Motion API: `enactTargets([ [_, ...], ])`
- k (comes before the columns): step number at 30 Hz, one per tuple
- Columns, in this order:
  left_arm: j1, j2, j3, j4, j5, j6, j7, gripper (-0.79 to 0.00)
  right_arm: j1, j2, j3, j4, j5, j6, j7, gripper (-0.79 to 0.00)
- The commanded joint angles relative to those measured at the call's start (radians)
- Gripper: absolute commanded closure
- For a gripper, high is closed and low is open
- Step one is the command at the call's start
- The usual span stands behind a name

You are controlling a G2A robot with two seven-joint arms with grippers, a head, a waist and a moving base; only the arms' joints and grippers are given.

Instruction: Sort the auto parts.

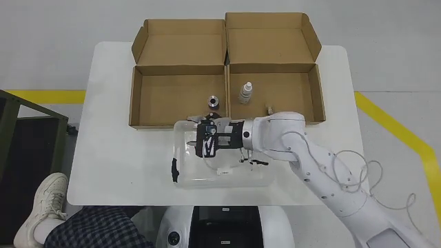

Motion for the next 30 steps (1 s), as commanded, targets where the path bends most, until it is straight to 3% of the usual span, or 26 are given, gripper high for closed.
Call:
enactTargets([
  [1,0.000,0.000,0.000,0.000,0.000,0.000,0.000,-0.785,-0.014,0.002,-0.001,-0.004,-0.009,-0.005,-0.001,-0.388],
  [14,0.000,0.000,0.000,0.000,0.000,0.000,0.000,-0.785,-0.062,0.007,-0.020,0.074,-0.066,-0.026,-0.030,-0.468],
  [22,0.000,0.000,0.000,0.000,0.000,0.000,0.000,-0.785,-0.053,0.001,-0.044,0.136,-0.117,-0.014,-0.050,-0.563],
  [30,0.000,0.000,0.000,0.000,0.000,0.000,0.000,-0.785,-0.039,-0.008,-0.066,0.191,-0.140,0.000,-0.067,-0.610],
])
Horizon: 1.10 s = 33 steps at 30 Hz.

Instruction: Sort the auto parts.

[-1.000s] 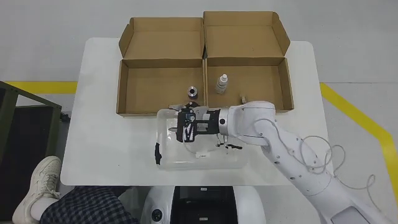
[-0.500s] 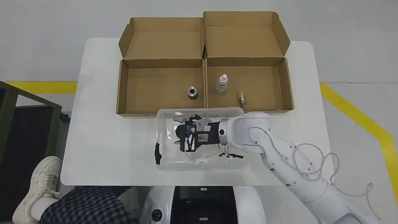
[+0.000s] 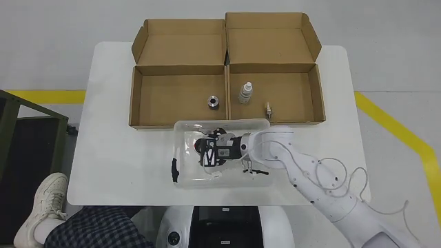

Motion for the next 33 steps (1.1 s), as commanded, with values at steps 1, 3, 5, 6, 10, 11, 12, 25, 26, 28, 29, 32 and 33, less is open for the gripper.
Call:
enactTargets([
  [1,0.000,0.000,0.000,0.000,0.000,0.000,0.000,-0.785,0.004,-0.003,-0.006,0.017,-0.004,0.002,-0.003,-0.606],
  [3,0.000,0.000,0.000,0.000,0.000,0.000,0.000,-0.785,0.010,-0.006,-0.013,0.036,-0.006,0.005,-0.011,-0.600],
  [5,0.000,0.000,0.000,0.000,0.000,0.000,0.000,-0.785,0.017,-0.010,-0.019,0.054,-0.007,0.007,-0.019,-0.603],
  [6,0.000,0.000,0.000,0.000,0.000,0.000,0.000,-0.785,0.021,-0.012,-0.022,0.063,-0.007,0.007,-0.023,-0.600],
  [10,0.000,0.000,0.000,0.000,0.000,0.000,0.000,-0.785,0.033,-0.019,-0.032,0.093,-0.001,0.001,-0.053,-0.585],
  [11,0.000,0.000,0.000,0.000,0.000,0.000,0.000,-0.785,0.036,-0.021,-0.035,0.101,-0.001,0.000,-0.060,-0.579],
  [12,0.000,0.000,0.000,0.000,0.000,0.000,0.000,-0.785,0.039,-0.023,-0.039,0.108,0.000,-0.002,-0.068,-0.563],
  [25,0.000,0.000,0.000,0.000,0.000,0.000,0.000,-0.785,0.065,-0.040,-0.063,0.166,-0.004,-0.018,-0.132,-0.123],
  [26,0.000,0.000,0.000,0.000,0.000,0.000,0.000,-0.785,0.067,-0.042,-0.065,0.166,-0.002,-0.021,-0.135,-0.074],
  [28,0.000,0.000,0.000,0.000,0.000,0.000,0.000,-0.785,0.068,-0.042,-0.064,0.159,-0.001,-0.031,-0.140,0.000],
  [29,0.000,0.000,0.000,0.000,0.000,0.000,0.000,-0.785,0.068,-0.042,-0.063,0.153,-0.001,-0.036,-0.143,0.000],
  [32,0.000,0.000,0.000,0.000,0.000,0.000,0.000,-0.785,0.060,-0.038,-0.052,0.130,0.000,-0.051,-0.146,0.000],
  [33,0.000,0.000,0.000,0.000,0.000,0.000,0.000,-0.785,0.057,-0.036,-0.047,0.121,-0.001,-0.055,-0.143,0.000],
])
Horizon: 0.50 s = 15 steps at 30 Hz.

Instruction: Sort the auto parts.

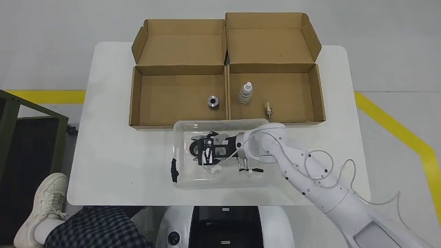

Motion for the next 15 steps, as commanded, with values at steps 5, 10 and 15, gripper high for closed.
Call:
enactTargets([
  [5,0.000,0.000,0.000,0.000,0.000,0.000,0.000,-0.785,-0.016,0.012,0.034,-0.061,0.002,-0.027,0.008,0.000],
  [10,0.000,0.000,0.000,0.000,0.000,0.000,0.000,-0.785,-0.039,0.027,0.077,-0.140,0.012,-0.053,0.015,0.000],
  [15,0.000,0.000,0.000,0.000,0.000,0.000,0.000,-0.785,-0.059,0.040,0.128,-0.211,0.042,-0.066,0.024,0.000],
])
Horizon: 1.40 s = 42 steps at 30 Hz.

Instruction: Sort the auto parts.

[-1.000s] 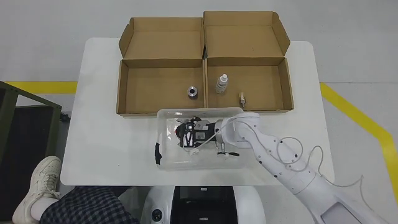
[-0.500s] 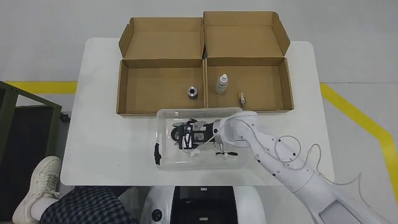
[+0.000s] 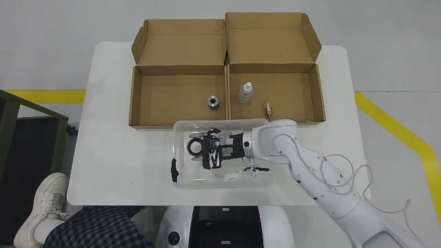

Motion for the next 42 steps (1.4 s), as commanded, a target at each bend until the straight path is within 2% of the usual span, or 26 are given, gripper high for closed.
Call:
enactTargets([
  [1,0.000,0.000,0.000,0.000,0.000,0.000,0.000,-0.785,-0.006,0.005,0.021,-0.029,0.010,-0.001,0.002,0.000],
  [18,0.000,0.000,0.000,0.000,0.000,0.000,0.000,-0.785,-0.054,0.046,0.247,-0.239,0.083,0.011,-0.040,0.000],
  [31,0.000,0.000,0.000,0.000,0.000,0.000,0.000,-0.785,-0.102,0.071,0.392,-0.304,0.123,0.019,-0.087,0.000],
  [42,0.000,0.000,0.000,0.000,0.000,0.000,0.000,-0.785,-0.133,0.085,0.464,-0.331,0.144,0.028,-0.114,0.000],
])
